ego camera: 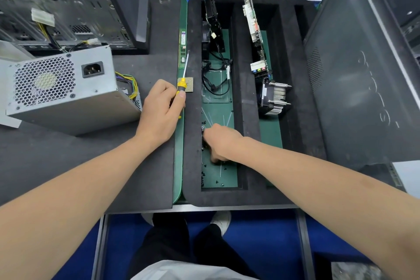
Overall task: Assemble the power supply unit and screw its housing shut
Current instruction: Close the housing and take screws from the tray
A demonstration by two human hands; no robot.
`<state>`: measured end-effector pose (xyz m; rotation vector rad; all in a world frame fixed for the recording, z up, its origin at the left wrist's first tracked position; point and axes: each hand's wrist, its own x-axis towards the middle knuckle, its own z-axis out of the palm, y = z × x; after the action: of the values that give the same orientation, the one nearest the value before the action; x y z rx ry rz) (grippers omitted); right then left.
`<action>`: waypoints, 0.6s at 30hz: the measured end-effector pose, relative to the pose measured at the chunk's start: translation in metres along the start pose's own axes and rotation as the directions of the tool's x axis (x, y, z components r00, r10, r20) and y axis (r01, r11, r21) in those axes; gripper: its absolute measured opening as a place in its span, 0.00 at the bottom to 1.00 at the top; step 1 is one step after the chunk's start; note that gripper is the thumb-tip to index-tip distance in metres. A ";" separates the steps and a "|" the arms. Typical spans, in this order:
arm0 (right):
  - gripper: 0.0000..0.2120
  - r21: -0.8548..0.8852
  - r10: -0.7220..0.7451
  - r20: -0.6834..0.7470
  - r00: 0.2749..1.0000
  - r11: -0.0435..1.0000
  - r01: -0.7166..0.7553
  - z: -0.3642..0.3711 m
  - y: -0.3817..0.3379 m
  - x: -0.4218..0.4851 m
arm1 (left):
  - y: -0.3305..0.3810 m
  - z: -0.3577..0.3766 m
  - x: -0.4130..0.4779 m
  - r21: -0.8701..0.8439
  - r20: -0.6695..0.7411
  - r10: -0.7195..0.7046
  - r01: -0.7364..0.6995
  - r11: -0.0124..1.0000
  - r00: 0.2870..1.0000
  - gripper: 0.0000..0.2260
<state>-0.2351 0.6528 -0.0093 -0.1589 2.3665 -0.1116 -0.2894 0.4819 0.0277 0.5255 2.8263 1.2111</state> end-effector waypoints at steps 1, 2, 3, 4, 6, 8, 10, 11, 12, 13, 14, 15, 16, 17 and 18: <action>0.16 0.008 0.006 0.013 1.000 1.000 -0.006 -0.001 0.000 -0.001 | 0.000 0.000 0.000 -0.003 -0.001 -0.001 0.001 1.000 1.000 0.17; 0.16 0.019 0.011 0.012 1.000 1.000 -0.012 -0.002 0.001 -0.002 | 0.000 0.000 0.000 -0.005 0.000 -0.003 0.003 1.000 1.000 0.17; 0.15 0.040 0.023 0.003 1.000 0.999 -0.023 -0.004 0.001 -0.002 | -0.001 0.000 0.000 -0.008 0.002 -0.004 0.004 1.000 1.000 0.17; 0.15 0.058 0.032 -0.012 0.999 0.998 -0.031 -0.007 0.001 -0.004 | -0.001 0.000 0.000 -0.012 0.003 -0.002 0.002 1.000 1.000 0.17; 0.14 0.101 0.050 -0.034 0.998 0.994 -0.046 -0.013 0.000 -0.008 | -0.001 0.001 -0.001 -0.024 0.002 0.003 -0.003 1.000 1.000 0.17; 0.12 0.124 0.063 -0.048 0.997 0.991 -0.056 -0.022 -0.001 -0.013 | -0.002 0.002 -0.001 -0.044 -0.003 0.007 -0.007 0.999 1.000 0.17; 0.06 0.166 0.064 -0.045 0.997 0.985 -0.056 -0.031 0.002 -0.018 | -0.003 0.003 -0.002 -0.066 -0.003 0.001 -0.001 0.998 1.000 0.17; 0.07 0.208 0.061 -0.047 0.997 0.977 -0.050 -0.034 0.004 -0.020 | -0.004 0.003 -0.002 -0.072 -0.003 0.001 -0.001 0.997 1.000 0.17; 0.09 0.249 0.055 -0.054 0.997 0.968 -0.040 -0.036 0.006 -0.023 | -0.004 0.003 -0.002 -0.074 -0.004 0.002 -0.003 0.997 1.000 0.17; 0.10 0.296 0.052 -0.058 0.997 0.955 -0.032 -0.037 0.007 -0.025 | -0.004 0.003 -0.002 -0.074 -0.005 0.002 -0.003 0.997 1.000 0.17; 0.10 0.348 0.046 -0.058 0.997 0.937 -0.023 -0.038 0.008 -0.027 | -0.004 0.003 -0.001 -0.073 -0.005 0.002 -0.002 0.997 1.000 0.17; 0.08 0.397 0.037 -0.056 0.998 0.918 -0.012 -0.038 0.009 -0.030 | -0.004 0.003 -0.001 -0.069 -0.005 0.004 -0.004 0.998 1.000 0.17; 0.05 0.437 0.028 -0.061 0.998 0.900 0.001 -0.037 0.011 -0.033 | -0.003 0.002 -0.001 -0.064 -0.005 0.007 -0.008 0.998 1.000 0.17; 0.03 0.460 0.020 -0.077 0.997 0.888 0.018 -0.037 0.012 -0.036 | -0.003 0.002 -0.002 -0.057 -0.003 0.008 -0.008 0.998 1.000 0.16; 0.02 0.466 0.013 -0.104 0.995 0.884 0.037 -0.038 0.013 -0.039 | -0.002 0.001 -0.002 -0.054 0.002 0.010 -0.010 0.999 1.000 0.16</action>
<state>-0.2352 0.6727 0.0435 0.0694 2.3659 -0.7075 -0.2879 0.4807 0.0250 0.5383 2.7839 1.2831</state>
